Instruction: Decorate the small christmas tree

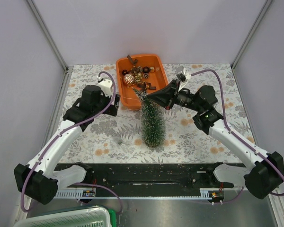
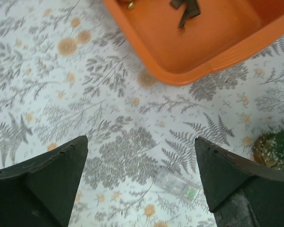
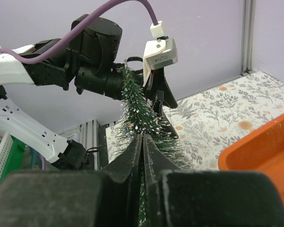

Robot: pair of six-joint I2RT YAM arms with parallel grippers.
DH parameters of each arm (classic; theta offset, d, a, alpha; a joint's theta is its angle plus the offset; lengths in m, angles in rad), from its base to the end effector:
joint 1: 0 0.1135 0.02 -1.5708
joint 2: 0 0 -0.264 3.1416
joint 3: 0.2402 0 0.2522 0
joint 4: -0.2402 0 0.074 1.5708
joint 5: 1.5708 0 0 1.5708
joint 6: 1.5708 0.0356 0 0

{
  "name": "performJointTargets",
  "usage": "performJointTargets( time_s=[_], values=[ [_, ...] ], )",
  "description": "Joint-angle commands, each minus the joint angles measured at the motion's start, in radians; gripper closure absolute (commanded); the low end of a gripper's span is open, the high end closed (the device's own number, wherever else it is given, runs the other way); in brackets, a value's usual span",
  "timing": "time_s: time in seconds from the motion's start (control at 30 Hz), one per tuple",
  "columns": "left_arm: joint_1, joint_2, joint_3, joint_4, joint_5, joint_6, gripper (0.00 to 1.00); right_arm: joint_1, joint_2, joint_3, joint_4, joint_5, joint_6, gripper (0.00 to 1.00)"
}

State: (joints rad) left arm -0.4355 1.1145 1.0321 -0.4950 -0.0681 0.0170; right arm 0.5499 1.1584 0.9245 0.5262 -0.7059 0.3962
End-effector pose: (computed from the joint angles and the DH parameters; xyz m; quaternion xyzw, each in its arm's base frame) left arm 0.2227 -0.1010 0.3303 0.1813 0.8599 -0.0697 0.4721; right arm 0.2123 0.1572 0.3861 -0.3196 0.5369 0.5267 0.5764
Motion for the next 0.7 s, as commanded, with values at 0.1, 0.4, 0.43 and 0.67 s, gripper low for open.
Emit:
performJointTargets(
  time_s=[0.1,0.4,0.43,0.67],
  values=[
    [0.069,-0.13,0.08,-0.088,-0.071,-0.026,0.01,0.047,0.083,0.145,0.0,-0.026,-0.066,1.0],
    [0.061,-0.344,-0.127,-0.105,0.263,0.276,0.01,0.047,0.101,0.158,0.004,0.049,-0.065,1.0],
    [0.052,-0.352,-0.136,-0.103,0.264,0.296,0.01,0.047,0.101,0.157,0.011,0.052,-0.059,1.0],
    [-0.078,-0.221,-0.126,-0.116,0.014,0.347,0.01,0.05,0.075,0.149,0.046,0.046,-0.016,1.0]
  ],
)
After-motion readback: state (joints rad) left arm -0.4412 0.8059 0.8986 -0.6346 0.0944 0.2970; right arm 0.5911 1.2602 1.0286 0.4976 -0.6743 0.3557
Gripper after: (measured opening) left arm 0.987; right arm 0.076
